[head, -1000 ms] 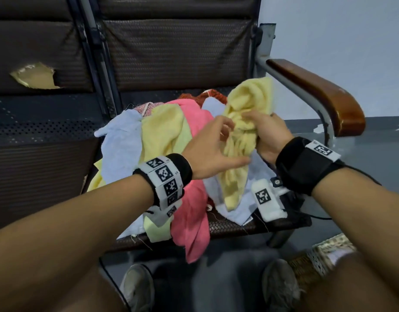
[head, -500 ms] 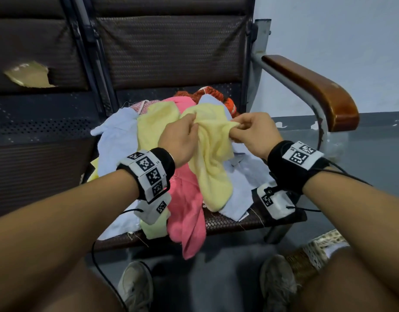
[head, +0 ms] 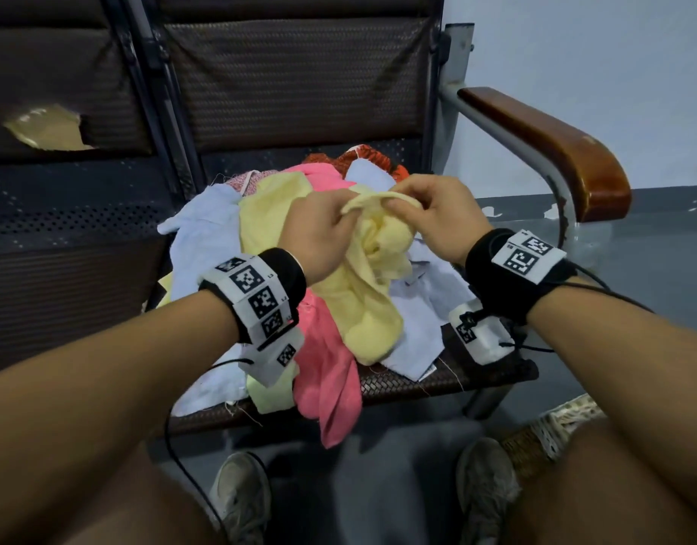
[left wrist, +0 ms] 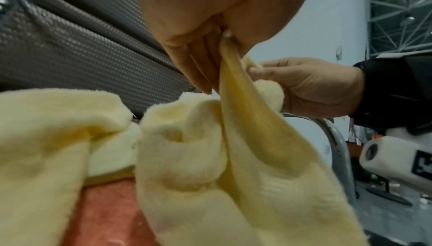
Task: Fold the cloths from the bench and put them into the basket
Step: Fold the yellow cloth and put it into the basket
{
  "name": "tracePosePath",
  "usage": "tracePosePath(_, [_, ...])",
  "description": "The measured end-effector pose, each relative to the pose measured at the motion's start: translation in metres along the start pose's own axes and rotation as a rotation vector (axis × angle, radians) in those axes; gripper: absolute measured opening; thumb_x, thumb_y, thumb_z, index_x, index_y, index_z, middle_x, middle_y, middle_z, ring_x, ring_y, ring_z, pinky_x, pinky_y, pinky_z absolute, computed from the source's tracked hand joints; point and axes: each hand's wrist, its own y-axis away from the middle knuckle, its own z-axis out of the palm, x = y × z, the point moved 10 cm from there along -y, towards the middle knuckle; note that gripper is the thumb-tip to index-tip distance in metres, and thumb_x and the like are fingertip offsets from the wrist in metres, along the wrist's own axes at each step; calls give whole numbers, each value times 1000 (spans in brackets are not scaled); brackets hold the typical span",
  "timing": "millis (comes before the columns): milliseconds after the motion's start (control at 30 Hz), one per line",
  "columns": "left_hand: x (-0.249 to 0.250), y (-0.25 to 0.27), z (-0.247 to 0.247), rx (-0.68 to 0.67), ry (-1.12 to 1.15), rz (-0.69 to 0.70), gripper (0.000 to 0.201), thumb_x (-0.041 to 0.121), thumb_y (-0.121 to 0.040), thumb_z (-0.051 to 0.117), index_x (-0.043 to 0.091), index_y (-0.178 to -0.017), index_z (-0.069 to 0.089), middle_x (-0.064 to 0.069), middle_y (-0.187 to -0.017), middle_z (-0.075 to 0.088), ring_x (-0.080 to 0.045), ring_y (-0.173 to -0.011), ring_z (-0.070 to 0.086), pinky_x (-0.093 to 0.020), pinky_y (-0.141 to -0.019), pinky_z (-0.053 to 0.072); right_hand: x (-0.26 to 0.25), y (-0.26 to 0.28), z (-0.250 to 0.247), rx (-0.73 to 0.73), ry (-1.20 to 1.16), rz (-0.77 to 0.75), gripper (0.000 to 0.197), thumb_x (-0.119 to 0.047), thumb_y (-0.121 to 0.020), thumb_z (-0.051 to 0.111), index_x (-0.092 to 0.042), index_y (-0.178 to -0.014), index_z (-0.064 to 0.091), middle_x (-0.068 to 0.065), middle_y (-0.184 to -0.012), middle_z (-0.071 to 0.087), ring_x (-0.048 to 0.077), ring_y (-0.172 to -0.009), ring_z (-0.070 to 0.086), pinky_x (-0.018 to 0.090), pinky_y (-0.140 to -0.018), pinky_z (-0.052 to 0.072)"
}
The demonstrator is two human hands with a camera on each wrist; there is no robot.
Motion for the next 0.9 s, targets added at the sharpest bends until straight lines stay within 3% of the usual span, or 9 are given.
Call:
tracePosePath(100, [-7, -2, -2, -1, 57, -24, 24, 14, -100, 48, 17, -114, 67, 7, -91, 65, -13, -87, 58, -23, -73, 39, 5, 2, 5, -24, 68, 12, 14, -20, -100, 53, -22, -100, 66, -1, -84, 68, 18, -80, 61, 38, -80, 51])
tracePosePath(200, [-6, -4, 11, -67, 127, -63, 10, 21, -102, 47, 22, -97, 56, 13, -81, 53, -12, -80, 51, -23, -66, 33, 12, 5, 22, -90, -118, 146, 14, -22, -103, 43, -23, -94, 53, 2, -80, 55, 13, -72, 50, 35, -72, 44])
tracePosePath(333, [-2, -9, 7, -71, 195, -76, 18, 24, -84, 67, 21, -86, 49, 10, -77, 57, -9, -70, 53, -28, -65, 43, 4, 1, 17, -62, -35, 117, 39, -55, -79, 67, -30, -101, 46, -9, -82, 58, 9, -72, 54, 33, -70, 48])
tracePosePath(467, [-3, -6, 13, -166, 218, -78, 29, 13, -74, 66, 30, -79, 43, 10, -71, 53, -8, -64, 50, -31, -62, 43, 2, 7, 21, -165, 77, 32, 65, -47, -66, 78, -32, -114, 36, 4, -88, 61, 18, -71, 60, 36, -62, 50])
tracePosePath(567, [-6, -8, 7, -138, 251, -123, 26, 19, -67, 66, 28, -80, 45, 8, -70, 56, -10, -62, 53, -30, -57, 45, 6, 12, 22, -166, 315, -35, 55, -33, -70, 73, -31, -110, 34, -2, -87, 56, 22, -74, 59, 36, -59, 42])
tracePosePath(667, [-17, -12, -6, -51, 110, -145, 28, 29, -71, 74, 19, -89, 54, 1, -83, 66, -20, -78, 63, -36, -68, 50, 15, 9, -4, 28, 209, 8, 32, -24, -79, 65, -23, -105, 47, -3, -93, 61, 20, -78, 60, 35, -68, 48])
tracePosePath(767, [-35, -15, -21, 30, -72, -203, 33, 50, -81, 66, 17, -81, 63, 2, -80, 66, -19, -79, 62, -34, -65, 46, 26, 8, -23, 152, 270, 50, 4, -23, -89, 58, -26, -91, 59, -9, -76, 64, 14, -70, 58, 31, -69, 48])
tracePosePath(833, [-41, -11, -20, 0, -172, -240, 43, 58, -84, 54, 20, -66, 58, 3, -67, 59, -21, -72, 59, -31, -55, 38, 30, 9, -21, 153, 282, 79, 14, -21, -93, 53, -28, -90, 65, -13, -69, 62, 11, -68, 57, 30, -69, 47])
tracePosePath(900, [-38, -8, -14, -13, -221, -224, 44, 63, -82, 54, 21, -70, 53, 6, -64, 53, -19, -66, 55, -31, -52, 34, 28, 9, -16, 158, 148, 82, 24, -15, -94, 48, -24, -97, 69, -17, -75, 63, 14, -78, 62, 31, -75, 50])
